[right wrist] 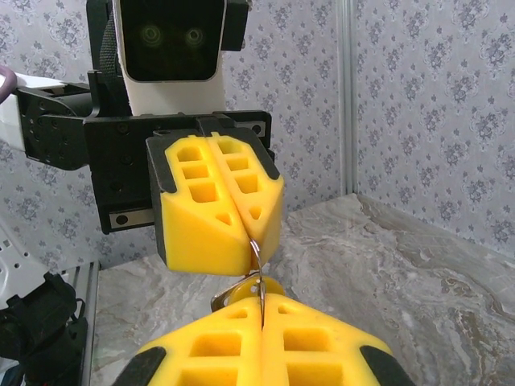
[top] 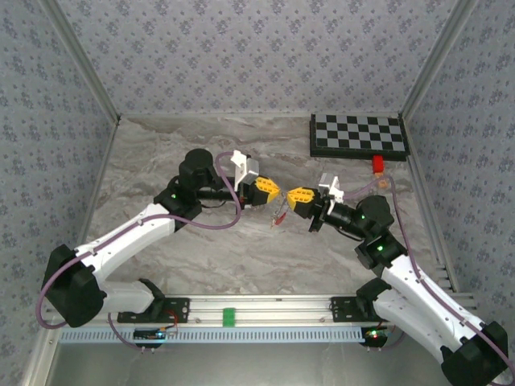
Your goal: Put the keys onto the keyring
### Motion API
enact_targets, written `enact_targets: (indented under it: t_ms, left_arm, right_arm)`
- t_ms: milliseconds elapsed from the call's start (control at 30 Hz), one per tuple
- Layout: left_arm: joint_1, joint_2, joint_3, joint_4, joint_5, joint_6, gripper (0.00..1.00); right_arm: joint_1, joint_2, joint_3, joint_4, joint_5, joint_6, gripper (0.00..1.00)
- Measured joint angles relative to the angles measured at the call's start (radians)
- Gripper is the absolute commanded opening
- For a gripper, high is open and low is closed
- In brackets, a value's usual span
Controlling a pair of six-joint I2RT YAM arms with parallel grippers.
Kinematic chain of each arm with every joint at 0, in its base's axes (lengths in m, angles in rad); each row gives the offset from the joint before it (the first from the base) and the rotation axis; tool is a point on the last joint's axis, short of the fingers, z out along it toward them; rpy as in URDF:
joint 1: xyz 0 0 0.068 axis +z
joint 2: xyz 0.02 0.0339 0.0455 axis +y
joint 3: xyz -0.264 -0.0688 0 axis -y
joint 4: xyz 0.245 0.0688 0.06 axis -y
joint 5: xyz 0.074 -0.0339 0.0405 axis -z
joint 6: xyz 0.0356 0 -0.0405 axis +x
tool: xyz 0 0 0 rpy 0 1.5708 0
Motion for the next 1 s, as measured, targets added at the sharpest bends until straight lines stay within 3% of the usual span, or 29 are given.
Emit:
enact_targets:
  t_ms: [1000]
  left_arm:
    - [0.000, -0.001, -0.001, 0.000, -0.005, 0.000, 0.00]
  right_arm:
    - [-0.004, 0.006, 0.000, 0.007, -0.016, 0.014, 0.00]
